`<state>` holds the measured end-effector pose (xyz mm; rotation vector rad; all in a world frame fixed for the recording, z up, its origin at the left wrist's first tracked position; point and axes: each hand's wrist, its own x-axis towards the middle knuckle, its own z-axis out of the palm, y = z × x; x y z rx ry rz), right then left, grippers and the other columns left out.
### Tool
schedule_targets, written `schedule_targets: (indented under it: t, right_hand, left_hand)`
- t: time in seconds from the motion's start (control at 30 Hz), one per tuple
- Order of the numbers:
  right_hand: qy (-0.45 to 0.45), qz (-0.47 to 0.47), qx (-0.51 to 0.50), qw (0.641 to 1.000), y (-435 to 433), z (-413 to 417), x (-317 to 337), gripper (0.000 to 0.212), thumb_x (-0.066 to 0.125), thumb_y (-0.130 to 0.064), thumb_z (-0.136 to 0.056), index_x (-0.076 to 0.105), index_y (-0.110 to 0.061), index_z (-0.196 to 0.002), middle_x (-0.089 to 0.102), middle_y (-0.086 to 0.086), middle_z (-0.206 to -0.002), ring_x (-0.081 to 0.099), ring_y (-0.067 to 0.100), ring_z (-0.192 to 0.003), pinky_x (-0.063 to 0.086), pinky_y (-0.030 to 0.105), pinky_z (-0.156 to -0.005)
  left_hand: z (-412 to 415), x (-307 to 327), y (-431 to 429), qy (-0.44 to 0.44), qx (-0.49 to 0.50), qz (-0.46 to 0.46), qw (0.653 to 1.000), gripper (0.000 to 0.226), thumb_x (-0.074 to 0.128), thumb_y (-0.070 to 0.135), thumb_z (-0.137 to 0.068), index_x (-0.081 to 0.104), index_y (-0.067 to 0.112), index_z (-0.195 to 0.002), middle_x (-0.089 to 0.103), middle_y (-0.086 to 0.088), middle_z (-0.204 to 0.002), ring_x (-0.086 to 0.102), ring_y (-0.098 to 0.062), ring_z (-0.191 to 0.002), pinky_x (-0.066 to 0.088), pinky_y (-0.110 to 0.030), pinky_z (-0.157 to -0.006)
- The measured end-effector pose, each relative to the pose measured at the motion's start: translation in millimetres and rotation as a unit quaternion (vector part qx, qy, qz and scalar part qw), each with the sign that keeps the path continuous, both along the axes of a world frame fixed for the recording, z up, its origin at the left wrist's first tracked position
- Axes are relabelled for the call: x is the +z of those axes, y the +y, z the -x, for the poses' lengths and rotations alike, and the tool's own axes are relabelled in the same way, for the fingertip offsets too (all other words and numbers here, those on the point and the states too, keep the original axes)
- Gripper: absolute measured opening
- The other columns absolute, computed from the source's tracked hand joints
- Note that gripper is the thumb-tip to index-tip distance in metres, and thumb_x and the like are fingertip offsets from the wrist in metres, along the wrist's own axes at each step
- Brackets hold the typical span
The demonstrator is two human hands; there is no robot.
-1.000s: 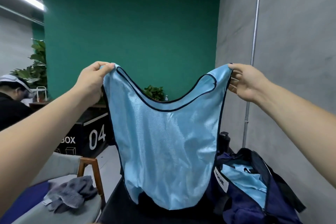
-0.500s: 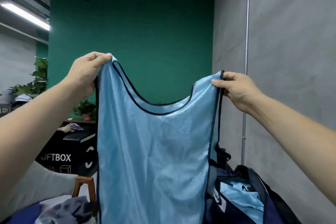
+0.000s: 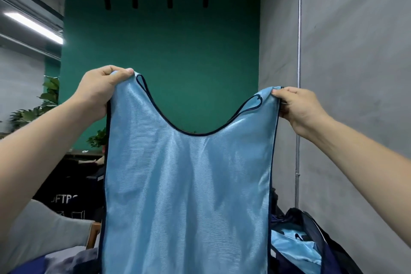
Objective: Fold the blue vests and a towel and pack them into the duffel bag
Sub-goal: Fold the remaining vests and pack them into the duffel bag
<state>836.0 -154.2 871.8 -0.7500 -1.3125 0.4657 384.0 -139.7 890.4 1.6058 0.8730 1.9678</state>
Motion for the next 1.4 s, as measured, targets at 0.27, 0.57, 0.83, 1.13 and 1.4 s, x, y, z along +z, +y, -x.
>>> schedule_targets:
  t: [0.27, 0.57, 0.83, 1.13, 1.4]
  right_hand:
    - [0.063, -0.041, 0.003, 0.997, -21, -5, 24, 0.039, 0.088, -0.028, -0.079, 0.052, -0.024, -0.066, 0.051, 0.009, -0.076, 0.046, 0.023, -0.067, 0.044, 0.034, -0.063]
    - [0.072, 0.031, -0.086, 0.993, 35, -7, -19, 0.032, 0.089, -0.034, -0.086, 0.062, -0.020, -0.077, 0.066, 0.006, -0.086, 0.060, 0.020, -0.073, 0.057, 0.037, -0.070]
    - [0.020, 0.151, -0.127, 0.980, 151, -11, -119, 0.030, 0.086, -0.033, -0.091, 0.066, -0.013, -0.101, 0.071, 0.002, -0.101, 0.067, 0.019, -0.086, 0.058, 0.032, -0.070]
    - [-0.073, 0.275, -0.076, 0.956, 276, -29, -207, 0.045, 0.100, -0.041, -0.061, 0.081, -0.021, -0.095, 0.081, 0.006, -0.108, 0.077, 0.030, -0.106, 0.063, 0.051, -0.096]
    - [-0.171, 0.341, -0.086, 0.920, 347, -18, -266, 0.024, 0.080, -0.004, -0.092, 0.076, -0.005, -0.116, 0.072, 0.008, -0.103, 0.064, 0.014, -0.082, 0.057, 0.025, -0.070]
  left_hand:
    - [2, 27, -31, 0.034, -0.084, 0.003, 0.996, 0.021, 0.080, 0.041, -0.092, 0.073, 0.022, -0.087, 0.072, 0.003, -0.081, 0.070, -0.014, -0.069, 0.060, -0.026, -0.066]
    - [-2, -27, 43, 0.064, -0.035, 0.084, 0.994, 0.025, 0.089, 0.040, -0.083, 0.075, 0.020, -0.086, 0.073, -0.004, -0.088, 0.067, -0.020, -0.078, 0.057, -0.033, -0.077]
    - [-2, -140, 161, 0.096, 0.000, 0.196, 0.976, 0.042, 0.089, 0.052, -0.082, 0.076, 0.013, -0.091, 0.077, -0.004, -0.089, 0.072, -0.023, -0.080, 0.060, -0.043, -0.083]
    - [1, -224, 271, 0.123, 0.047, 0.220, 0.967, 0.033, 0.085, 0.052, -0.087, 0.078, 0.019, -0.084, 0.078, 0.001, -0.083, 0.073, -0.015, -0.074, 0.056, -0.033, -0.073]
    - [-9, -303, 365, 0.153, 0.056, 0.242, 0.956, 0.029, 0.086, 0.042, -0.089, 0.075, 0.017, -0.080, 0.077, -0.007, -0.091, 0.072, -0.019, -0.081, 0.059, -0.038, -0.081]
